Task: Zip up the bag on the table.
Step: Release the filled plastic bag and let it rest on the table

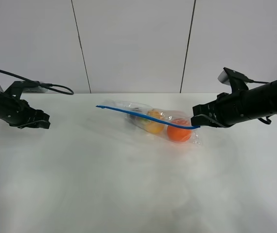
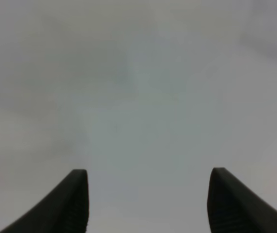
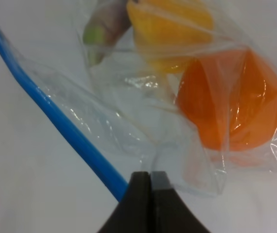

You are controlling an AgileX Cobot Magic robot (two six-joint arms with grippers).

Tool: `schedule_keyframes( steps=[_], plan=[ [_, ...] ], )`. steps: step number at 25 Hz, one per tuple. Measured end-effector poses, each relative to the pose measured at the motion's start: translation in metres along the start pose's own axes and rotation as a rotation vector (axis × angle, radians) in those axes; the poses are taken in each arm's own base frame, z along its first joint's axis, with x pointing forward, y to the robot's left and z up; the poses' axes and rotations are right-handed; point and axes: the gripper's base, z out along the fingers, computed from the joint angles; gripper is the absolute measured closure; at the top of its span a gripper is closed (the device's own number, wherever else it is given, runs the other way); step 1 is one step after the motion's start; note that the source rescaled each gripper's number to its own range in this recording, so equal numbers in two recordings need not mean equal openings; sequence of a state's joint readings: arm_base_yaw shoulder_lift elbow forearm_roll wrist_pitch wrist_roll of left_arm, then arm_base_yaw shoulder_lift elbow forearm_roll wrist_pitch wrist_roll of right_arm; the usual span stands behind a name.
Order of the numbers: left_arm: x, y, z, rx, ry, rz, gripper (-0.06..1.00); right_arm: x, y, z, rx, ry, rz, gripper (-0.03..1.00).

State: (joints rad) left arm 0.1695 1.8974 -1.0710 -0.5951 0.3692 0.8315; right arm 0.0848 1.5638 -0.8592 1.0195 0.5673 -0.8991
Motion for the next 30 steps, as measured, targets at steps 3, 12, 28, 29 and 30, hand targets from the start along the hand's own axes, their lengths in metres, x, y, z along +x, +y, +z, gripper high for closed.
schedule_keyframes(
  steps=[3, 12, 28, 29, 30],
  plan=[
    [0.001, 0.004, 0.0, -0.039, 0.015, 0.068, 0.23, 0.0, 0.0, 0.0, 0.0, 0.0, 0.0, 0.97],
    [0.005, 0.01, -0.001, -0.092, 0.044, -0.16, 0.23, 0.0, 0.0, 0.0, 0.001, -0.001, 0.0, 0.97],
    [0.004, 0.01, -0.023, -0.119, 0.081, -0.162, 0.22, 0.0, 0.0, 0.0, -0.001, 0.0, 0.0, 0.97],
    [0.003, 0.01, -0.026, -0.121, 0.072, -0.161, 0.22, 0.0, 0.0, 0.0, -0.001, 0.0, 0.0, 0.97],
    [0.002, 0.009, -0.031, -0.123, 0.062, -0.16, 0.22, 0.0, 0.0, 0.0, -0.001, 0.0, 0.0, 0.97]
  ],
)
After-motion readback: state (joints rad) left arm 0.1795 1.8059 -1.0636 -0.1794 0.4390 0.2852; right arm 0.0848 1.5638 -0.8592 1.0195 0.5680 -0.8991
